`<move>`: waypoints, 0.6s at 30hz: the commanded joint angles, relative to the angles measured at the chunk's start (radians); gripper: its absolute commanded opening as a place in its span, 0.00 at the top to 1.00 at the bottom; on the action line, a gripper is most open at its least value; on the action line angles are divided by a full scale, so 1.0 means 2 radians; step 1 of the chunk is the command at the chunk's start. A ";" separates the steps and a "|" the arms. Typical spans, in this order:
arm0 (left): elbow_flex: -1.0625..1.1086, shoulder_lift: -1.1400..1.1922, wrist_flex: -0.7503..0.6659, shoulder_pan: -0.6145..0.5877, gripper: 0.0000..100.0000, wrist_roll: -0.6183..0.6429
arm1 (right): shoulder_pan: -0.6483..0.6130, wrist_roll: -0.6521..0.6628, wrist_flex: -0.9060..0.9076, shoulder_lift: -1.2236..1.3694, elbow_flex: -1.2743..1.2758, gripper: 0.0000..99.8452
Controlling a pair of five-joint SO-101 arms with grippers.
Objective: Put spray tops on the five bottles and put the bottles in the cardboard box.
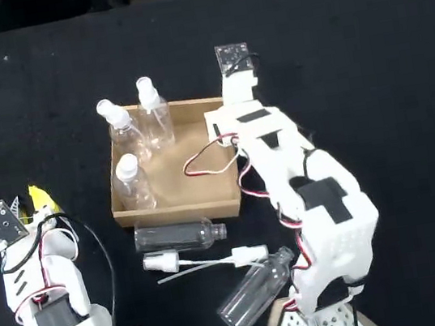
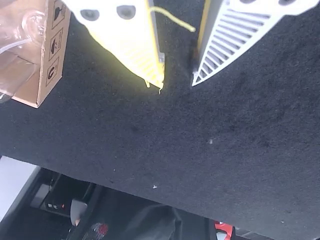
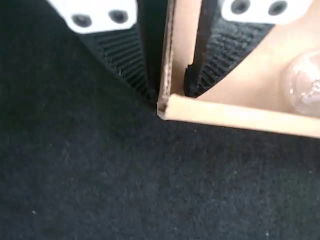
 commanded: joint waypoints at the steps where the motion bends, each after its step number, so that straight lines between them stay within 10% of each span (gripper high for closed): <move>1: 0.012 -0.002 0.002 0.000 0.92 0.000 | -0.001 0.001 -0.015 -0.002 -0.050 0.94; 18: 0.012 -0.004 0.019 0.000 0.92 -0.001 | -0.003 0.001 0.041 0.004 -0.085 0.78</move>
